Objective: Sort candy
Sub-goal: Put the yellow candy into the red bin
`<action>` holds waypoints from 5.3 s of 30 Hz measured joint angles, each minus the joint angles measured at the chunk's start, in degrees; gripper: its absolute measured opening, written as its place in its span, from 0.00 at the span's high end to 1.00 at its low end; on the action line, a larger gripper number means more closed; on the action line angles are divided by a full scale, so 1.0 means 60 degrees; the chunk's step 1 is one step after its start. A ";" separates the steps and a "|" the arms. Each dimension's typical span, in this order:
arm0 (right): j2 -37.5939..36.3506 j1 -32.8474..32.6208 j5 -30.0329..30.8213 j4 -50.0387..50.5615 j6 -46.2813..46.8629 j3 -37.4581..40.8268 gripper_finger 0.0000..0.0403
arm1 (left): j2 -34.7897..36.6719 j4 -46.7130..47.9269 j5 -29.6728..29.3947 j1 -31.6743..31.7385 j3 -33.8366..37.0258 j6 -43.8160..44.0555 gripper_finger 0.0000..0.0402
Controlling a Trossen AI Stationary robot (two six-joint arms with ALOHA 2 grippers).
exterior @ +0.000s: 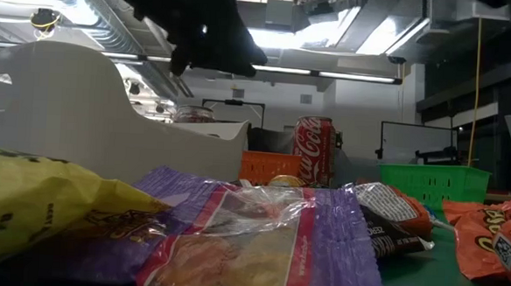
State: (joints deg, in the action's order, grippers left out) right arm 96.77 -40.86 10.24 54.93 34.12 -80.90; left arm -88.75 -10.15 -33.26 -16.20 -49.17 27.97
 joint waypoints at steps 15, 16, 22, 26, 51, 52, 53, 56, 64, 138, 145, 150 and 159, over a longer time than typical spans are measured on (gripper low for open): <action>0.1579 -0.1195 0.1118 -0.0144 0.1533 -0.0007 0.59 | 0.0004 -0.0011 -0.0003 -0.1581 0.0004 0.0261 0.69; 0.1721 -0.1194 0.1115 -0.0138 0.1528 -0.0007 0.59 | 0.0004 -0.0011 -0.0003 -0.1644 0.0004 0.0261 0.69; 0.2321 -0.1171 0.1073 -0.0051 0.1517 -0.0004 0.59 | 0.0004 -0.0011 -0.0036 -0.1871 0.0004 0.0276 0.69; 0.2557 -0.1126 0.1032 -0.0054 0.1514 -0.0004 0.59 | 0.0004 -0.0014 -0.0036 -0.1881 0.0004 0.0276 0.69; 0.3388 0.0204 -0.0419 -0.0153 0.0512 -0.0029 0.78 | 0.0007 -0.0014 -0.0047 -0.1877 0.0004 0.0327 0.69; 0.3391 0.0221 -0.0398 -0.0149 0.0481 -0.0026 0.82 | 0.0007 -0.0011 -0.0047 -0.1877 0.0004 0.0323 0.69; 0.3391 0.0262 -0.0381 -0.0139 0.0476 -0.0025 0.86 | 0.0007 -0.0011 -0.0047 -0.1877 0.0004 0.0320 0.69; 0.3395 0.0271 -0.0350 -0.0120 0.0387 -0.0018 0.96 | 0.0007 -0.0011 -0.0047 -0.1877 0.0004 0.0320 0.69; 0.3352 0.0269 -0.0284 0.0163 0.0233 -0.0006 0.96 | 0.0080 -0.0004 -0.0043 -0.1877 0.0004 0.0316 0.69; 0.4076 0.6754 -0.0572 -1.3724 -0.5521 0.0000 1.00 | 0.3071 0.2620 -0.0819 -0.6248 0.0004 0.2728 0.69; 0.4079 0.6754 -0.0572 -1.3864 -0.5521 0.0000 1.00 | 0.3071 0.5047 0.0644 -0.6687 0.0004 0.6853 0.69; 0.4076 0.6754 -0.0572 -1.3896 -0.5521 0.0000 0.97 | 0.3071 0.6299 0.0996 -0.6744 0.0004 0.8221 0.69; 0.4076 0.6754 -0.0572 -1.3882 -0.5521 0.0000 0.75 | 0.3069 0.6894 0.0997 -0.6744 0.0004 0.8319 0.69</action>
State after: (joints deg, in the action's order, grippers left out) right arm 121.23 -0.34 6.81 -28.35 0.99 -80.90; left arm -70.34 31.21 -27.28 -56.66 -49.15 77.89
